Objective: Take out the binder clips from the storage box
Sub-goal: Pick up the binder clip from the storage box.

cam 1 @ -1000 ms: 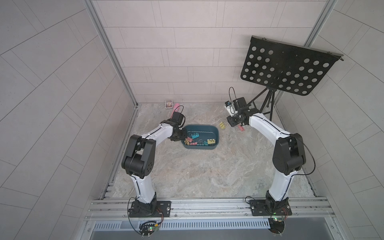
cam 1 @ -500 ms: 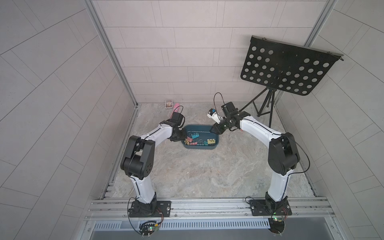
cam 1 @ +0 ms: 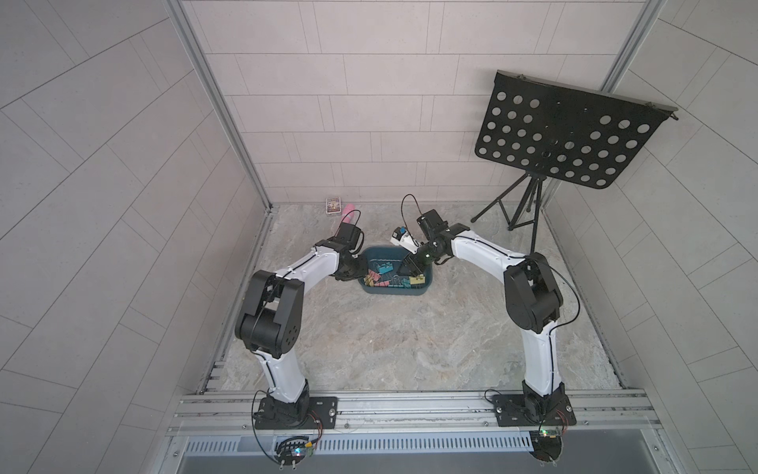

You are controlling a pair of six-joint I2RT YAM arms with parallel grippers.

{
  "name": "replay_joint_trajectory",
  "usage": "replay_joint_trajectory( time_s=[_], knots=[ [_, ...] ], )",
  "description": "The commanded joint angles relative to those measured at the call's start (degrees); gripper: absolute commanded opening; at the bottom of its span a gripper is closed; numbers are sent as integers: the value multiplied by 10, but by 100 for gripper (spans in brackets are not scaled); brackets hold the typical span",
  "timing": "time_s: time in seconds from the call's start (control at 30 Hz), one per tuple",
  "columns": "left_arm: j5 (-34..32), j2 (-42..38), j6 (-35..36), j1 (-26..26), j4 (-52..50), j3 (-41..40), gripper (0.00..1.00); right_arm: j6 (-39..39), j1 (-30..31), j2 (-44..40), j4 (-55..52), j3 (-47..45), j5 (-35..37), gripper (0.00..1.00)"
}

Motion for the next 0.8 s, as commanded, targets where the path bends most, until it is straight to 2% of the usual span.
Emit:
replay_joint_trajectory(
  time_s=[0.0, 0.57, 0.77],
  knots=[
    [-5, -18, -3, 4, -2, -8, 24, -2, 4, 20, -27, 20, -9, 54],
    [-5, -20, -4, 4, 0, -11, 24, 7, 13, 67, -40, 45, -36, 53],
    [-6, -20, -4, 4, 0, -12, 24, 9, 14, 82, -46, 54, -44, 38]
  ],
)
